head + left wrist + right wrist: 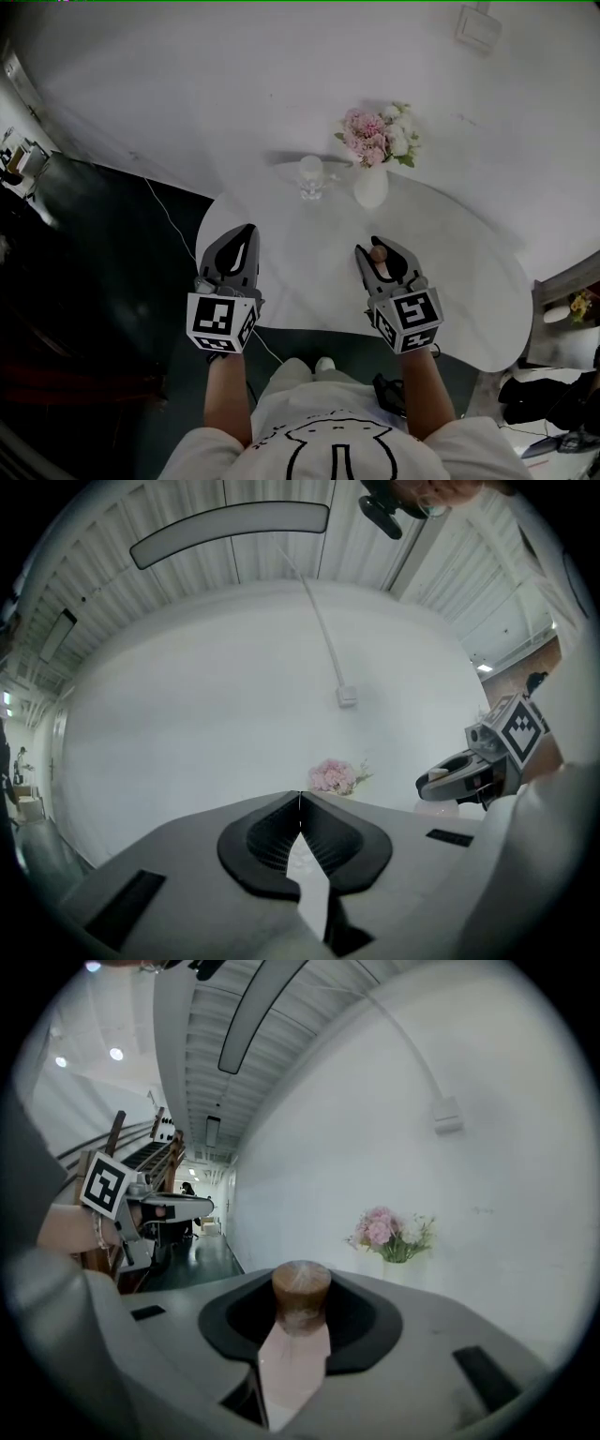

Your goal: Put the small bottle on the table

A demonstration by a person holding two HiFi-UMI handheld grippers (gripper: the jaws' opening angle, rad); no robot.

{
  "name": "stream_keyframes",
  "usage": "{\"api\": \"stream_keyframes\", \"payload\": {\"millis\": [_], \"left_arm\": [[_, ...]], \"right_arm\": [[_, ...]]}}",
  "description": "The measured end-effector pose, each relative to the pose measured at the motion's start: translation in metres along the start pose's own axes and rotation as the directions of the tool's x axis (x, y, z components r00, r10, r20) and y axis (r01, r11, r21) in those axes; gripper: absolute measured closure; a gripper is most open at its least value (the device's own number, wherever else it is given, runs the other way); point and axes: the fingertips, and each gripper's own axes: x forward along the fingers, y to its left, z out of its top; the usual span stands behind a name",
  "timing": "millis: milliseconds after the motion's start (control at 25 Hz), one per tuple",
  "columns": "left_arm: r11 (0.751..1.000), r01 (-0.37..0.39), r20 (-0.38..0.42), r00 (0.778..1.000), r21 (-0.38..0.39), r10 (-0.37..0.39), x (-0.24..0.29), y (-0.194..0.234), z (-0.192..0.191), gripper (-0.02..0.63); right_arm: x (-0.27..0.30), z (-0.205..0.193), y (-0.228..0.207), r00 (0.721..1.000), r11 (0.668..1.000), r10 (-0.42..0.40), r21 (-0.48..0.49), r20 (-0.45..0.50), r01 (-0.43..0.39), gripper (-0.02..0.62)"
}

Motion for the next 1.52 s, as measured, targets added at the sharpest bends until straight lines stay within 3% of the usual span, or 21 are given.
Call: {"api": "stream_keyframes", "payload": {"millis": [800,1520], "left_arm": [[0.987,0.156,-0.009,0.988,-0.032,-0.157,0.073,0.049,-0.025,0.603],[0.97,0.243,0.006,0.97,-0.026,-0.243,0.116,0.081,-0.046,0.603]], "right_arm": [[0.099,-0.034,-0.013,0.989,0.991,-0.119,0.057,-0.091,0.124,0.476],[0.182,-0.097,-0.015,0.968,0.977,-0.153,0.117,-0.198,0.178,0.476]]}}
